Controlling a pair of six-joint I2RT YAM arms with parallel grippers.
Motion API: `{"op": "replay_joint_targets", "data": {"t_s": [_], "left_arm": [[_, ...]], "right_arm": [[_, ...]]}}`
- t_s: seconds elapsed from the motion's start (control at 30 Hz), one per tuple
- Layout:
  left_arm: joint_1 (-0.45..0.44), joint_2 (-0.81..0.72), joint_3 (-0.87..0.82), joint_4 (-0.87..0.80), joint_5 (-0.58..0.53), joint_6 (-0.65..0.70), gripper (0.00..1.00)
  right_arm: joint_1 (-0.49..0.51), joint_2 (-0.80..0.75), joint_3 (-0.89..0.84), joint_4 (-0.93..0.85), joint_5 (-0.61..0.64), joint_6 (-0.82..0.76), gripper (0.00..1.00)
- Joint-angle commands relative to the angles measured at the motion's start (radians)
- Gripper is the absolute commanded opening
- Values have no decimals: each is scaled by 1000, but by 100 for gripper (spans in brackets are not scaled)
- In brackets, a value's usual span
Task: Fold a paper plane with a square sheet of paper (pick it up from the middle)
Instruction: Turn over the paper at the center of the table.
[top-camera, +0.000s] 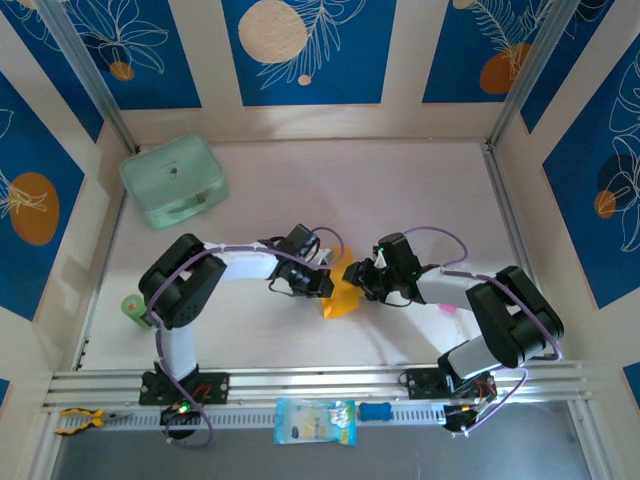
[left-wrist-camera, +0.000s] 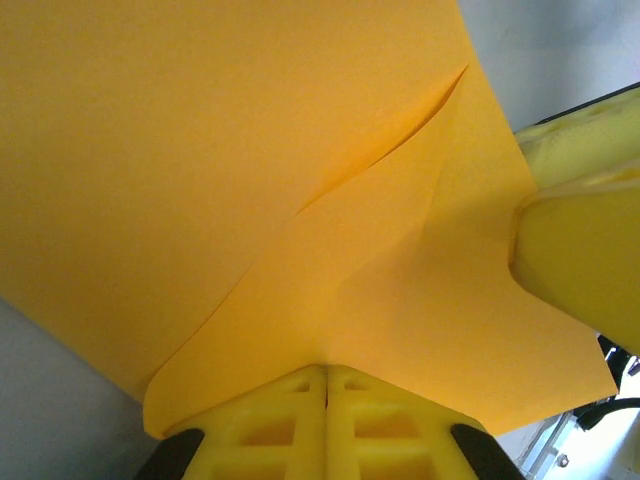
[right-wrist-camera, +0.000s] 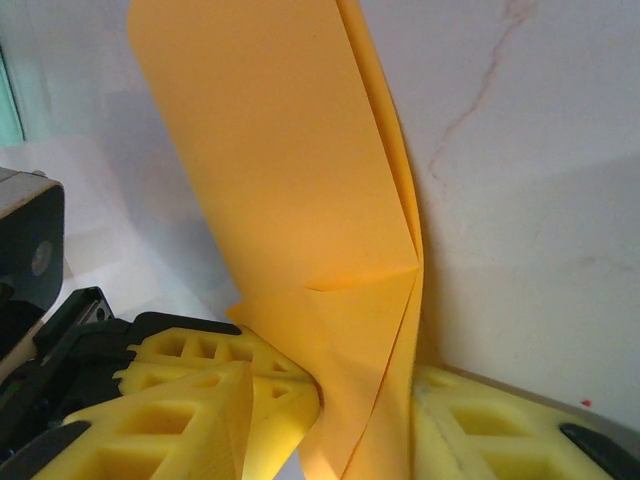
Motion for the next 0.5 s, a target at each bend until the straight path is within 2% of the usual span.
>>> {"op": "replay_joint_targets", "data": {"t_s": [0.0,0.47], "left_arm": [[-7,-29,-20,4,-4,-7,7],[-7,-43,-21,15,1,-6,8]], "right_arm": [[-11,15,-6,18,-33,-26,39],[-56,76,-30,152,-102,-92,29]]}}
